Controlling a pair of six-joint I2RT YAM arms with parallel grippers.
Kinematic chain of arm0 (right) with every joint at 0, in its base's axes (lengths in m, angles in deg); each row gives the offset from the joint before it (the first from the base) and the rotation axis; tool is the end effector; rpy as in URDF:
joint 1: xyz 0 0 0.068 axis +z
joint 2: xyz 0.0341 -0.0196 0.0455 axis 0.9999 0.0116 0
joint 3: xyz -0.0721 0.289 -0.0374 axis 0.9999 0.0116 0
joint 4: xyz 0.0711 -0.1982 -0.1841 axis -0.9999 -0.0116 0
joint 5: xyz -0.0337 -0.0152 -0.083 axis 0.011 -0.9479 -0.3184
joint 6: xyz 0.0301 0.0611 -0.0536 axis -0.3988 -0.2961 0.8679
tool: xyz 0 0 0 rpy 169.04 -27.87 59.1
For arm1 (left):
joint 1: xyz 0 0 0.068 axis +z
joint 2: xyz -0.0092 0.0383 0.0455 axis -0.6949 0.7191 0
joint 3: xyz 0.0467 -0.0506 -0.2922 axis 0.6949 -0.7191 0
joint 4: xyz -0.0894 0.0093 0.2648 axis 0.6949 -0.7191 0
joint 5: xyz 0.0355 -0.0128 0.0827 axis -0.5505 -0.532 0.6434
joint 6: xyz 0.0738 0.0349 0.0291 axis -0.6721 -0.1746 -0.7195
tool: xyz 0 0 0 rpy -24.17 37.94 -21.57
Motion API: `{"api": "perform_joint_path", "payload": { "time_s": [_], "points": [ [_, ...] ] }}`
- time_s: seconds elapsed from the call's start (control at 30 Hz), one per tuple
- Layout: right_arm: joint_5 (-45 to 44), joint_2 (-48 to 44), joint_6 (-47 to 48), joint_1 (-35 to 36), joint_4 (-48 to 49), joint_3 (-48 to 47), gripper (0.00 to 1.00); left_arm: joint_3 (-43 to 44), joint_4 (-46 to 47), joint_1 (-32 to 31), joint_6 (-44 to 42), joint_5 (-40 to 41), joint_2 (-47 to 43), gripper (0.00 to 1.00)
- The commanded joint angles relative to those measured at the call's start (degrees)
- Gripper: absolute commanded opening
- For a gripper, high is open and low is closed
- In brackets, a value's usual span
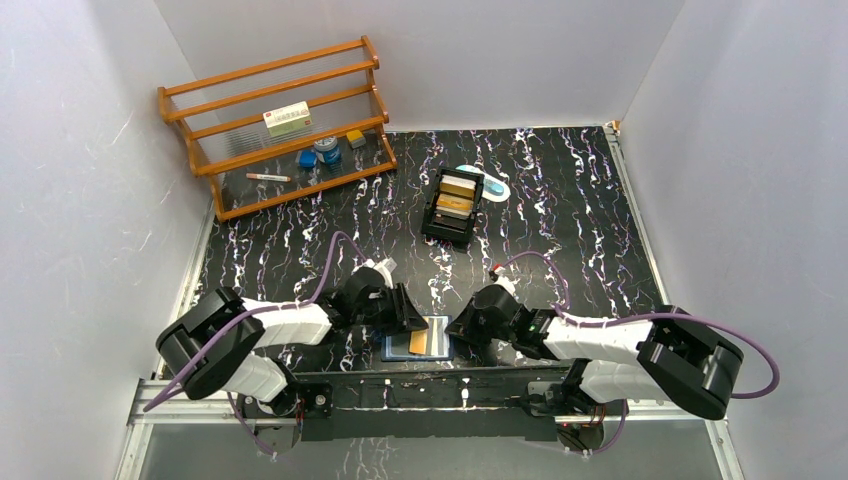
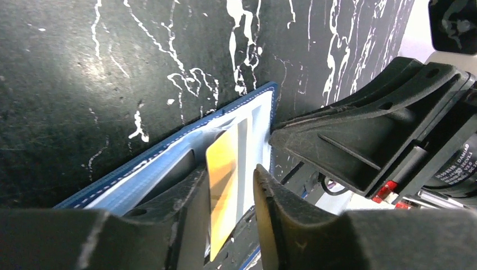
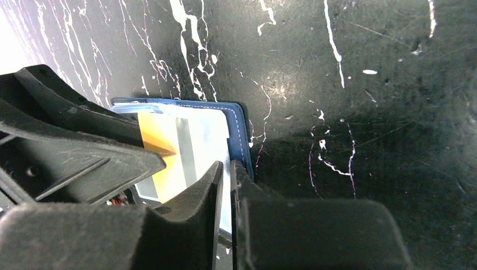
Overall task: Put the credit cards into the card holder
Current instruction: Insert the credit card into the card holder.
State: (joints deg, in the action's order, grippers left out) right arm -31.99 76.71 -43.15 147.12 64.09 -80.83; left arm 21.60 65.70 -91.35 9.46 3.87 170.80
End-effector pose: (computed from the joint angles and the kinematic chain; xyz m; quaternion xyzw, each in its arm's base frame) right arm 0.1387 0.1996 0.1206 0.1538 0.8926 0.3545 0.2323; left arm 0.1763 -0.2226 0.1228 -0.0250 0.8745 -0.4493 0.1809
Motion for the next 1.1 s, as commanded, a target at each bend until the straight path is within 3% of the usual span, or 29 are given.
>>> {"api": "perform_joint_path", "payload": {
  "time_s": [0.0,0.23,0.47,0.83,1.07],
  "points": [
    [-1.1,-1.64,2.94,0.23,-6.33,-1.23,0.21,1.05,-13.72,-0.66,-2.05,2.95,-2.36,0.36],
    [3.59,-2.97,7.11,0.54,-11.38,-5.96,0.36,6.03,-25.47,-0.61,-4.3,6.98,-8.49,0.47],
    [4.34,-1.86,6.9,1.96,-10.73,-6.61,0.32,8.83,-33.09,-0.66,-5.05,8.59,-11.48,0.52],
    [5.1,1.67,5.85,3.34,-6.91,-6.6,0.26,7.62,-34.73,-0.61,-4.16,6.37,-15.88,0.57],
    [4.6,0.26,6.72,3.77,-5.49,-8.19,0.3,7.72,-38.76,-0.64,-3.65,10.54,-14.88,0.55]
  ]
}}
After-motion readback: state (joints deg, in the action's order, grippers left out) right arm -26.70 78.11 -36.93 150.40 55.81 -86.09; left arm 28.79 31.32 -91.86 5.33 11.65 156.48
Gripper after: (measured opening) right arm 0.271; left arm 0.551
